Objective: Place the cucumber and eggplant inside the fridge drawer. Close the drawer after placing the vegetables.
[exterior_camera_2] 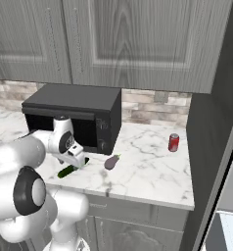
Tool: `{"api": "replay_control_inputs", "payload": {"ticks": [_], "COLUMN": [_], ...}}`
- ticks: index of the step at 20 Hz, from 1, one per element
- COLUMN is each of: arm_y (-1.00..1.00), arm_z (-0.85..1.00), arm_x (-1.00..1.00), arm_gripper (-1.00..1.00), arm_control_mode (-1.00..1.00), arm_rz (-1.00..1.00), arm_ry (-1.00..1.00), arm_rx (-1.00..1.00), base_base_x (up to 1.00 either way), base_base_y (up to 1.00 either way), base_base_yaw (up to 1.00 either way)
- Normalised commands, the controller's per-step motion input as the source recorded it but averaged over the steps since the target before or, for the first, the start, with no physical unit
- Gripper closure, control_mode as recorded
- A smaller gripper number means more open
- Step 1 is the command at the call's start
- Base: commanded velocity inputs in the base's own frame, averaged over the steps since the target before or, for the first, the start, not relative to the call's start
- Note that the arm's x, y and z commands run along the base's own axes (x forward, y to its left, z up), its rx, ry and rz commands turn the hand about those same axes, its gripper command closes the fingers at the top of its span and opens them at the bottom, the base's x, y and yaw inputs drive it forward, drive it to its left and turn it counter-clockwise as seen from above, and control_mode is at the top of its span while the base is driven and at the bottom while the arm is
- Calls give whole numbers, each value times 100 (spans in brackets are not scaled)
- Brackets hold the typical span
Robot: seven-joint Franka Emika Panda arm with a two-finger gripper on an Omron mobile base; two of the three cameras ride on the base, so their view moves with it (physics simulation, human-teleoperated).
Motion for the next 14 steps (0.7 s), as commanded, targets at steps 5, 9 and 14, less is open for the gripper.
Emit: {"api": "replay_control_inputs", "payload": {"ticks": [5, 9, 14], "arm_y": [16, 5, 0], "arm_z": [-42, -45, -32], "arm_x": [17, 6, 0], "arm_gripper": [-100, -100, 100], "arm_control_mode": [-100, -100, -100], "arm_rz": [0, 0, 0], "arm_ry": [1, 1, 0], "arm_rx": [0, 0, 0], "base_base_x": [0, 0, 0], "base_base_y": [0, 0, 0], "base_base_yaw": [0, 0, 0]}}
